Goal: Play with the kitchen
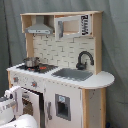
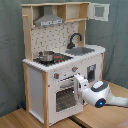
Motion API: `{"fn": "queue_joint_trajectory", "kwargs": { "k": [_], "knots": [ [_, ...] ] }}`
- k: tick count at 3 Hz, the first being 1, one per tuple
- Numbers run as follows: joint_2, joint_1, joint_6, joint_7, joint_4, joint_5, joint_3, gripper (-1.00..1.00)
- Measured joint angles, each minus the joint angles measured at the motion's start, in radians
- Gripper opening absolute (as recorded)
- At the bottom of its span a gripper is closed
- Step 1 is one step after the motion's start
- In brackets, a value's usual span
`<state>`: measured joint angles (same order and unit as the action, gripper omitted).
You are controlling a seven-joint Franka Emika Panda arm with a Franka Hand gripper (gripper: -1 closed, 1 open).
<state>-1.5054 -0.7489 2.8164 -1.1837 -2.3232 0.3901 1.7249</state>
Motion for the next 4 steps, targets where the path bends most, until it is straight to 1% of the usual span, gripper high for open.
{"fn": "queue_joint_trajectory", "kwargs": {
  "k": [1,2,4],
  "knots": [
    [0.041,0.100,-0.151,-0.009,0.008,-0.022,0.002,-1.00],
    [0.046,0.133,-0.241,-0.009,0.038,-0.045,0.014,-1.00],
    [0.049,0.141,-0.416,0.002,0.132,-0.089,0.034,-1.00]
  ]
}}
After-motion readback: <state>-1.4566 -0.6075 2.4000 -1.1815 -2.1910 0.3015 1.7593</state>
